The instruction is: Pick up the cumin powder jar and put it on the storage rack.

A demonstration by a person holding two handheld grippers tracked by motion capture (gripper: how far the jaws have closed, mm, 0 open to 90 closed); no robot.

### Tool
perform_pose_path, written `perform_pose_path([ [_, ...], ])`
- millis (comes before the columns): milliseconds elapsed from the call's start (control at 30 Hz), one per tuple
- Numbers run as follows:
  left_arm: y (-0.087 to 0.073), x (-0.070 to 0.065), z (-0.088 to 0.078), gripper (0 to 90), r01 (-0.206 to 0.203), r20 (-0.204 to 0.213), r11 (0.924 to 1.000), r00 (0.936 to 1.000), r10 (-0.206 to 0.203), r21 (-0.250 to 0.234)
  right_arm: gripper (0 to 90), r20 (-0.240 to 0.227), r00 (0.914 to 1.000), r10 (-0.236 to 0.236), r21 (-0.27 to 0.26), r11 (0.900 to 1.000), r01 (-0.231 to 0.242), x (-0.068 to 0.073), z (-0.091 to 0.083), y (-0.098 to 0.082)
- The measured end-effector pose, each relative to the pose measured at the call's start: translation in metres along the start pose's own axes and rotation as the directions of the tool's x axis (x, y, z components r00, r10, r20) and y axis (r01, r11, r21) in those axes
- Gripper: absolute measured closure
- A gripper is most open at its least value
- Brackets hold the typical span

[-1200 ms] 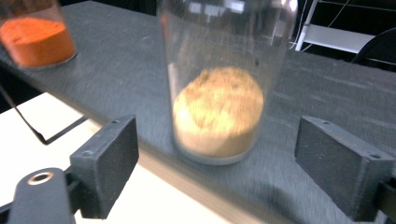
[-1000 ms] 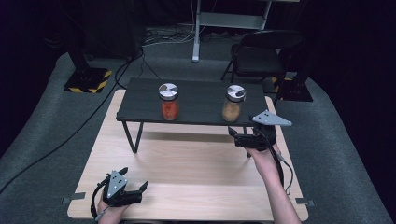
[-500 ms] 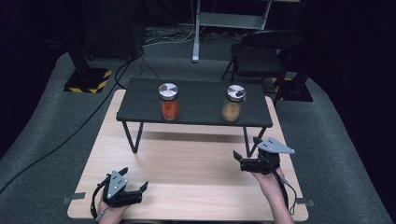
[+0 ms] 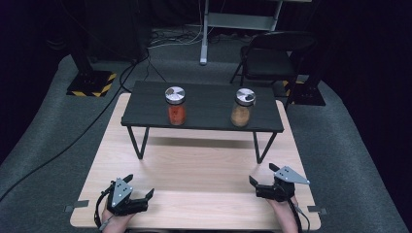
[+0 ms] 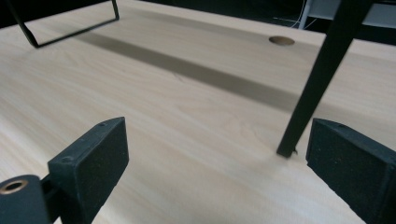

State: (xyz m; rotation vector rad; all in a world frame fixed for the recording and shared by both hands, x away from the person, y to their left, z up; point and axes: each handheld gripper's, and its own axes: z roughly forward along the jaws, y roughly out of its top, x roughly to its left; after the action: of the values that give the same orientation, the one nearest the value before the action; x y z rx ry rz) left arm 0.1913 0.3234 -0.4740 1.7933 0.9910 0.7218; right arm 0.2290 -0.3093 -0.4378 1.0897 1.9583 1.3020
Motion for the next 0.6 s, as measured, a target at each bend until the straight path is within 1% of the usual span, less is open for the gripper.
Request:
perform_pose_path([
  [33, 0.000, 0.000, 0.000, 7.2, 0.000, 0.001, 1.0000, 1.0000, 0.000, 0.000, 4.4, 0.003, 1.0000, 0.000, 0.003, 1.000, 0.000, 0.001, -0.001, -0.004],
  [67, 0.000, 0.000, 0.000, 7.2, 0.000, 0.001, 1.0000, 1.0000, 0.000, 0.000, 4.4, 0.003, 1.0000, 0.000, 0.003, 1.000, 0.000, 0.001, -0.001, -0.004],
  [133, 0.000, 0.000, 0.000, 7.2, -0.002, 0.002, 1.0000, 1.0000, 0.002, 0.001, 4.5, 0.010, 1.0000, 0.000, -0.011, 1.000, 0.000, 0.004, -0.004, -0.016],
  [200, 0.000, 0.000, 0.000, 7.2, -0.002, 0.002, 1.0000, 1.0000, 0.002, 0.002, 4.7, 0.016, 0.9999, -0.004, -0.005, 1.000, 0.004, 0.005, -0.005, -0.021],
  [233, 0.000, 0.000, 0.000, 7.2, -0.002, 0.001, 1.0000, 1.0000, 0.002, 0.001, 4.7, 0.021, 0.9997, -0.008, 0.003, 1.000, 0.008, 0.006, -0.005, -0.022],
  [300, 0.000, 0.000, 0.000, 7.2, -0.002, 0.002, 1.0000, 1.0000, 0.002, 0.001, 4.7, 0.027, 0.9996, -0.002, 0.010, 1.000, 0.002, 0.006, -0.005, -0.026],
  [433, 0.000, -0.001, -0.001, 7.2, -0.001, 0.003, 1.0000, 1.0000, 0.001, -0.001, 5.0, 0.041, 0.9991, -0.011, 0.006, 1.000, 0.011, 0.007, -0.008, -0.032],
  [600, -0.002, 0.002, -0.002, 7.2, 0.014, 0.010, 0.9999, 0.9999, -0.013, -0.011, 6.4, 0.044, 0.9990, -0.007, 0.006, 1.000, 0.007, 0.004, -0.010, -0.038],
])
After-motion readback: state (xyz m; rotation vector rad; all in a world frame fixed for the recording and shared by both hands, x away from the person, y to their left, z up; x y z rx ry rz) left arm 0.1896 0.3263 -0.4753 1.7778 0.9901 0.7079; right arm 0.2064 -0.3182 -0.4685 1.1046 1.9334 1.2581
